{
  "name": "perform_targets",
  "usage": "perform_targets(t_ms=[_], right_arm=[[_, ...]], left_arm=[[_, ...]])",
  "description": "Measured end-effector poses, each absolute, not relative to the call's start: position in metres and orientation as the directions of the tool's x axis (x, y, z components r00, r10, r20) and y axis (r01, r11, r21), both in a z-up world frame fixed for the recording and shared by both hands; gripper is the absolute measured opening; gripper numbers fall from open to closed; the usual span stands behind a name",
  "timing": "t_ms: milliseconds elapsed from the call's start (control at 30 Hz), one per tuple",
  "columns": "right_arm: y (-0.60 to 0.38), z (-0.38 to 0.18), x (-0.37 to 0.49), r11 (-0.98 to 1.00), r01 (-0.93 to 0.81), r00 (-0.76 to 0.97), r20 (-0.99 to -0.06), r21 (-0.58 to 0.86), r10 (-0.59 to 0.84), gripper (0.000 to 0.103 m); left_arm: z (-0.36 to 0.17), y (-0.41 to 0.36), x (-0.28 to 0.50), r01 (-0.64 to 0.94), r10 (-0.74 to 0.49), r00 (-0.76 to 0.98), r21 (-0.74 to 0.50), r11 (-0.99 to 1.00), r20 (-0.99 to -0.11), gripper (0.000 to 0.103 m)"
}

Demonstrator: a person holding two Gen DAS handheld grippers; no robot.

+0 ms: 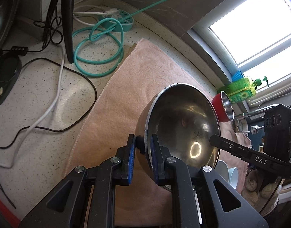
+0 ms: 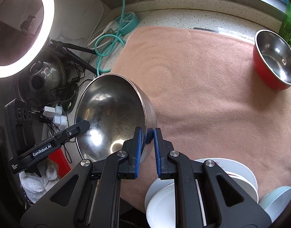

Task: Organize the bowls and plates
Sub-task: 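Carry the large steel bowl beside the plate stack and set it down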

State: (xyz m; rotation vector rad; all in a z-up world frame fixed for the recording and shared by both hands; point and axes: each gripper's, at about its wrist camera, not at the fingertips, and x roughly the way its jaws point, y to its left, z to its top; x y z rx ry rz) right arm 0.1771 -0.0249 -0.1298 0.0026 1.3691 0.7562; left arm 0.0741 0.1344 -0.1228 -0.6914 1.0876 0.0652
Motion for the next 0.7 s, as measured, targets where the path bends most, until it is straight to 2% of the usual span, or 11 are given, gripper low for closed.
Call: perform_targets(t_ms=[700], right_arm=[[-0.033,-0.155,0.137,0.780,-0.498,-0.037,-0.908,0.379,0.418,0.013]], left_arm=[[-0.138,0.111,0.023,-0.392,-0.283,0.429,-0.459,0.797,-0.858,0.015]])
